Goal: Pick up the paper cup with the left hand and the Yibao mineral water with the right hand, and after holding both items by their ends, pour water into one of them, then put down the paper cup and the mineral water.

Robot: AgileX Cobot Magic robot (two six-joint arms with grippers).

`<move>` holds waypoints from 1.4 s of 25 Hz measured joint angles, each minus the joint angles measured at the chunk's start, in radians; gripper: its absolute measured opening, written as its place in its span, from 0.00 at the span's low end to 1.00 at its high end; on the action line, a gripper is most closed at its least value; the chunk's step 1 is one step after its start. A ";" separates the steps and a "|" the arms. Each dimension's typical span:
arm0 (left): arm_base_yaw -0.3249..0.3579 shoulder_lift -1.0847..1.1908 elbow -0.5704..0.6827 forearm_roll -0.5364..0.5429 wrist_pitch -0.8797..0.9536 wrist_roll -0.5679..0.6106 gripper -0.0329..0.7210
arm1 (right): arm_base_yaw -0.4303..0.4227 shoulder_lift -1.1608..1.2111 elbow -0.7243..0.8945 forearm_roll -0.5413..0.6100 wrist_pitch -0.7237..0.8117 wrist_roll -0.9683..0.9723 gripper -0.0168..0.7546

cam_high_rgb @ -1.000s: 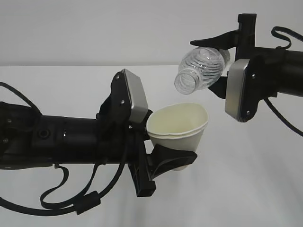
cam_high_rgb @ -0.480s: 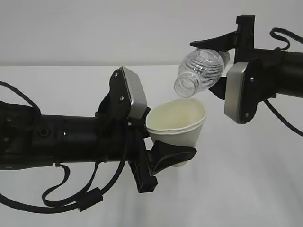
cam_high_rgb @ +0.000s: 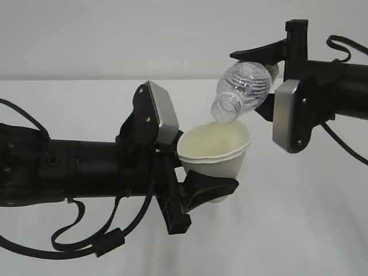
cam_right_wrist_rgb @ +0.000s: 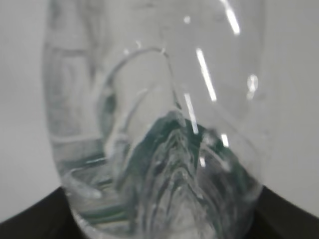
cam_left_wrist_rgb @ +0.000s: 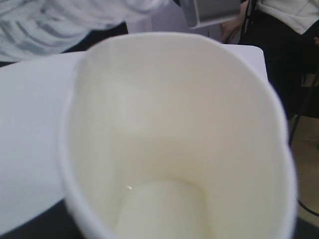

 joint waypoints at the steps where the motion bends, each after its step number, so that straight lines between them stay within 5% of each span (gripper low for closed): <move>1: 0.000 0.000 0.000 0.000 0.000 0.000 0.56 | 0.000 0.000 0.000 0.000 0.000 -0.005 0.65; 35: 0.000 0.001 0.000 0.000 0.006 0.002 0.55 | 0.000 0.000 0.000 0.011 0.020 -0.118 0.61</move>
